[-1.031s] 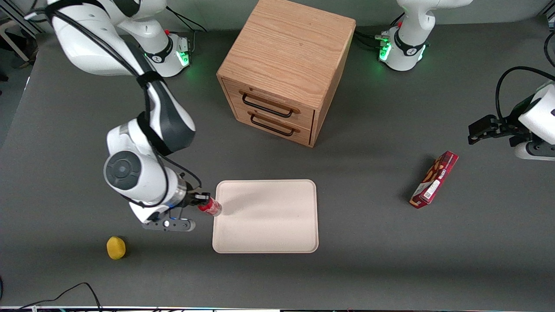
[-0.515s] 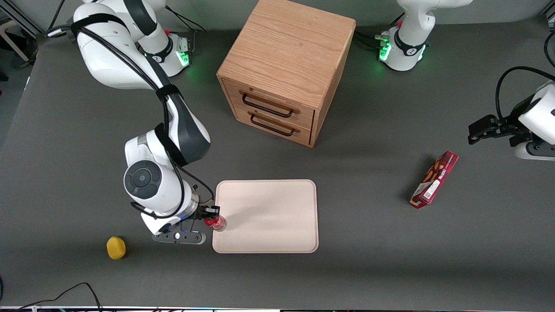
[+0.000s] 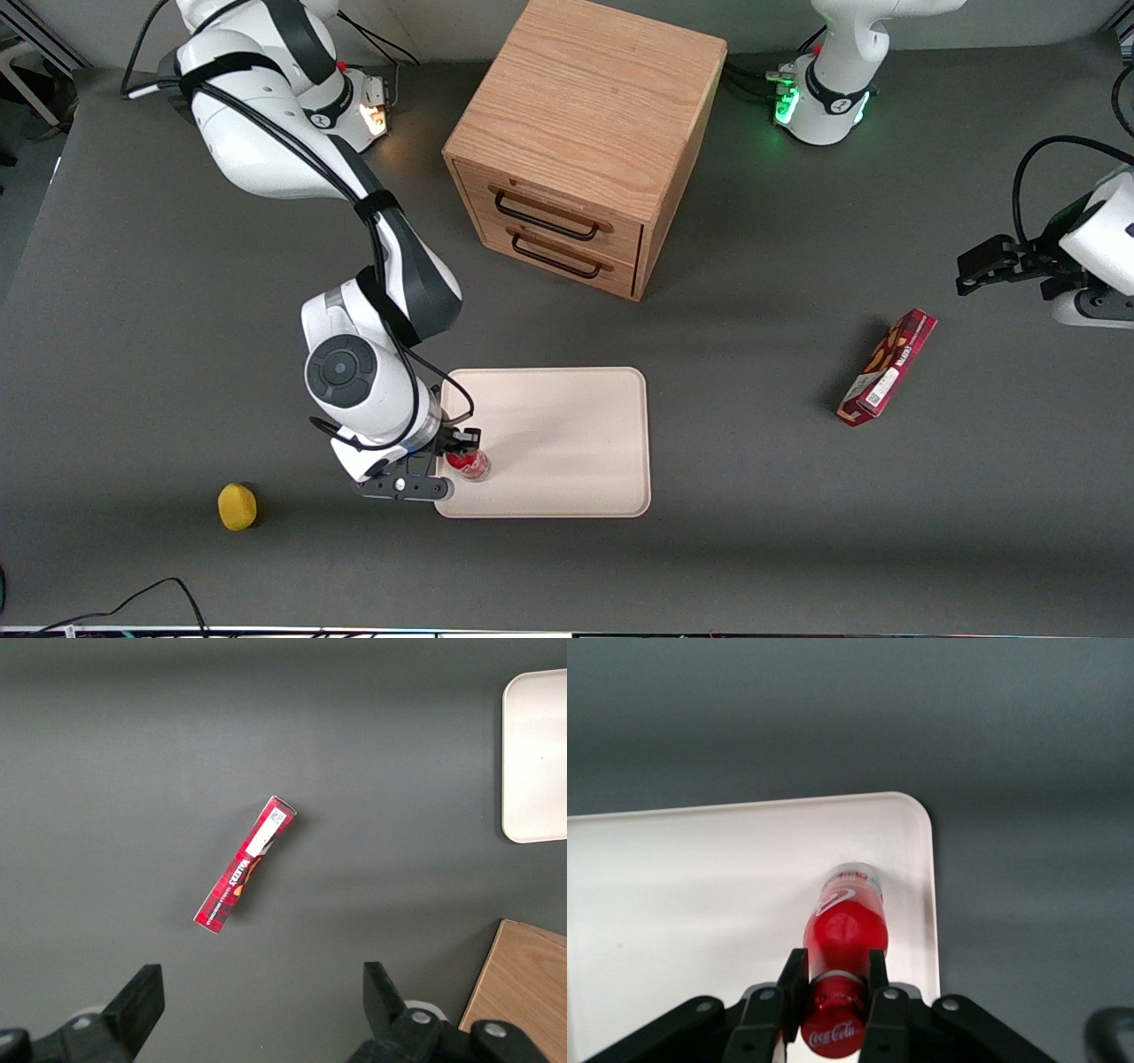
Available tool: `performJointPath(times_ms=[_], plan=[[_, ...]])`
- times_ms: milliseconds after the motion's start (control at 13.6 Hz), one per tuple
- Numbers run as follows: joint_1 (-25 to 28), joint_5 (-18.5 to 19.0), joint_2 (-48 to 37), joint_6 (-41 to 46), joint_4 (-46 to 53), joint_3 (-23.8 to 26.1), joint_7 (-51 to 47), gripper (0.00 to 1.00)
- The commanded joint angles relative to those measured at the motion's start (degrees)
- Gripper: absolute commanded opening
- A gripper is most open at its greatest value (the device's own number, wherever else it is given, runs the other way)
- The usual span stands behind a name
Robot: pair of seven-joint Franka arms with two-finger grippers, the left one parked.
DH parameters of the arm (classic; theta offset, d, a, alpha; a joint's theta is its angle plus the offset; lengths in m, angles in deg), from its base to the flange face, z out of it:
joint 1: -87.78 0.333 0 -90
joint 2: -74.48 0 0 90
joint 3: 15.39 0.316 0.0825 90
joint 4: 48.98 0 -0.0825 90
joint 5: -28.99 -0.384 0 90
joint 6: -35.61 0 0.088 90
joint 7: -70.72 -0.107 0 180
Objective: Place coke bottle on tray
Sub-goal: 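Lower the bottle onto the tray and open the right gripper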
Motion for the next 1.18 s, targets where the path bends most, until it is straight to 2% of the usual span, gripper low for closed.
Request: performJointPath(times_ms=[0,74,147,221,294,589,736,957,1104], plan=[[0.2,1.0,1.2,0.2,0.9,-0.3,-1.5,0.0],[-0.1,1.0,1.2,0.2,1.0,-0.3,-1.3,0.0],[-0.3,1.0,1.2,0.2,1.1,-0.3,-1.4,0.05],[-0.2,1.0,1.2,0.2,1.1,-0.3,-1.5,0.84],[-0.2,1.0,1.1,0.1,1.2,-0.3,-1.6,1.0],[-0.1,1.1,-0.9,1.0,1.3,-0.3,-1.3,1.0],[0.4,1.4,-3.9,5.3,1.5,-0.4,-1.1,1.0],[-2.0,1.5,-9.9,11.8,1.1,-0.3,3.2,1.0],[-6.4,1.0,-16.5,15.0,-5.4,0.4,6.4,1.0]])
